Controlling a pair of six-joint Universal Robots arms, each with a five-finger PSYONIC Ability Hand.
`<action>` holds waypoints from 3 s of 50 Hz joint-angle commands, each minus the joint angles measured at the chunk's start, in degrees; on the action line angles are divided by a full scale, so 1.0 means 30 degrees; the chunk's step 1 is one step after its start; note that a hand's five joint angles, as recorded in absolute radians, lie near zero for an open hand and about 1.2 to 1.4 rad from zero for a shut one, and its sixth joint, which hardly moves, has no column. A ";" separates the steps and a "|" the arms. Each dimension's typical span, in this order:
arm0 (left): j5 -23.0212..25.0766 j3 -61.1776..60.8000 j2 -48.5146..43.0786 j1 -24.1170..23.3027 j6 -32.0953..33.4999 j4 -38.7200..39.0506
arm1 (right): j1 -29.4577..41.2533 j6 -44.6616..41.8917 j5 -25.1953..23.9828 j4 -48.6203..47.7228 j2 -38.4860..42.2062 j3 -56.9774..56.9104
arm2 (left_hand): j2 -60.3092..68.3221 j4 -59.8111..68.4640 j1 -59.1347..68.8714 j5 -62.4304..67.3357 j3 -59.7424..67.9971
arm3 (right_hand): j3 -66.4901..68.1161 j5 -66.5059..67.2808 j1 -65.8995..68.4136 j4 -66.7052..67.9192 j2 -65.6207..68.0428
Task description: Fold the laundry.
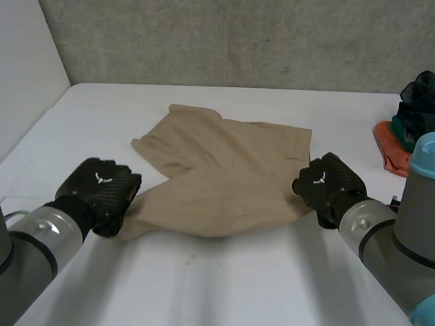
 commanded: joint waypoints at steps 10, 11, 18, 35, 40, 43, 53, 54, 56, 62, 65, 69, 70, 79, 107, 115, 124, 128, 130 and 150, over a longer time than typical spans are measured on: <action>-0.0422 -0.0949 0.4188 -0.3094 0.2011 -0.6471 | -0.1528 -0.2859 -0.0710 0.9133 -0.4669 0.1695 | 0.3857 0.3802 0.4707 0.4506 0.3967 | 0.3926 0.4590 0.5436 0.3747 0.4077; -0.0422 -0.0745 0.3432 -0.3094 0.1953 -0.6092 | -0.1617 -0.2857 -0.0828 0.9105 -0.4581 0.1754 | 0.3857 0.3802 0.4707 0.4506 0.3967 | 0.3926 0.4590 0.5436 0.3747 0.4077; -0.0656 0.0224 -0.0089 -0.3182 0.1719 -0.2197 | -0.1647 -0.2770 -0.0830 0.7849 -0.1716 0.1433 | -0.4718 -0.4773 -0.3868 -0.4069 -0.4608 | 0.3926 0.4590 0.5436 0.3747 0.4077; -0.0686 -0.0888 -0.0412 -0.4850 -0.2940 -0.2542 | -0.1852 -0.0310 -0.0683 0.5561 -0.1094 0.1080 | -1.3184 -1.3239 -1.2334 -1.2534 -1.3074 | 0.3926 0.4590 0.5436 0.3747 0.4077; -0.0598 -0.1300 -0.1319 -0.4910 -0.2940 -0.2339 | -0.2027 0.0248 -0.0683 0.4945 -0.1036 0.1256 | -1.2006 -1.2061 -1.1156 -1.1356 -1.1896 | 0.3926 0.4590 0.5436 0.3747 0.4077; -0.0627 -0.1213 -0.2430 -0.4910 -0.2940 -0.1785 | -0.2086 0.0307 -0.0683 0.4857 -0.1036 0.1315 | -1.0666 -1.0720 -0.9816 -1.0016 -1.0556 | 0.3926 0.4590 0.5436 0.3747 0.4077; -0.0745 -0.1183 -0.3666 -0.4881 -0.2911 0.1292 | -0.2086 0.0336 -0.0654 0.4769 -0.1036 0.1315 | -0.0744 -0.0799 0.0105 -0.0095 -0.0635 | 0.3926 0.4590 0.5436 0.3747 0.4077; -0.0745 -0.1241 -0.3666 -0.4881 -0.2910 0.1555 | -0.2086 0.0365 -0.0654 0.4739 -0.1036 0.1315 | 0.0543 0.0489 0.1393 0.1193 0.0653 | 0.3926 0.4590 0.5436 0.3747 0.4077; -0.0803 -0.1242 -0.3666 -0.4881 -0.2881 0.2113 | -0.2116 0.0365 -0.0654 0.4710 -0.1094 0.1315 | 0.3857 0.3802 0.4707 0.4506 0.3967 | 0.3926 0.4590 0.5436 0.3747 0.4077; -0.2383 -0.0715 -0.2702 -0.4939 -0.2472 0.1765 | -0.2145 0.0395 -0.0391 0.4826 -0.1708 0.1022 | 0.3857 0.3802 0.4707 0.4506 0.3967 | 0.3926 0.4590 0.5436 0.3747 0.4077; -0.3204 -0.0392 -0.0420 -0.5057 -0.1799 0.1032 | -0.2116 0.0336 -0.0302 0.4915 -0.2849 0.0583 | 0.3857 0.3802 0.4707 0.4506 0.3967 | 0.3926 0.4590 0.5436 0.3747 0.4077; -0.2885 -0.0596 0.1314 -0.4881 -0.1299 0.0971 | -0.2145 0.0307 -0.0477 0.4915 -0.3788 0.0493 | 0.3857 0.3802 0.4707 0.4506 0.3967 | 0.3926 0.4590 0.5436 0.3747 0.4077; -0.2680 -0.0684 0.1286 -0.4881 -0.1328 0.1030 | -0.2145 0.0307 -0.0507 0.4944 -0.3847 0.0552 | 0.3857 0.3802 0.4707 0.4506 0.3967 | 0.3926 0.4590 0.5436 0.3747 0.4077; -0.2180 -0.2236 -0.0997 -0.4092 -0.1504 0.1148 | -0.1881 0.0775 -0.0478 0.4710 -0.3029 0.1490 | -1.7839 -1.7894 -1.6989 -1.7189 -1.7729 | 0.3926 0.4590 0.5436 0.3747 0.4077; -0.2911 -0.1593 -0.3698 -0.4236 -0.1827 0.2554 | -0.2116 0.0864 -0.0390 0.4153 -0.1827 0.1256 | 0.3857 0.3802 0.4707 0.4506 0.3967 | 0.3926 0.4590 0.5436 0.3747 0.4077; -0.3528 -0.0366 0.2508 -0.4764 -0.1096 -0.0107 | -0.2087 0.0484 -0.0185 0.4562 -0.4396 0.0673 | 0.3857 0.3802 0.4707 0.4506 0.3967 | 0.3926 0.4590 0.5436 0.3747 0.4077; -0.3586 0.4961 0.7113 -0.4676 0.0136 -0.4298 | -0.2116 0.0629 -0.0390 0.6172 -0.8094 -0.2989 | 0.3857 0.3802 0.4707 0.4506 0.3967 | 0.3926 0.4590 0.5436 0.3747 0.4077; -0.3499 0.6082 0.6882 -0.4618 0.0166 -0.4478 | -0.2086 0.0688 -0.0448 0.7344 -0.8301 -0.4133 | 0.3857 0.3802 0.4707 0.4506 0.3967 | 0.3926 0.4590 0.5436 0.3747 0.4077; -0.3440 0.6113 0.6648 -0.4559 0.0166 -0.4448 | -0.2028 0.0659 -0.0448 0.7667 -0.8040 -0.4280 | 0.3857 0.3802 0.4707 0.4506 0.3967 | 0.3926 0.4590 0.5436 0.3747 0.4077; -0.3557 1.5110 -0.9045 -0.1160 0.1098 0.1957 | -0.0622 0.0659 0.3299 0.1582 0.5259 -1.1334 | 0.3857 0.3802 0.4707 0.4506 0.3967 | 0.3926 0.4590 0.5436 0.3747 0.4077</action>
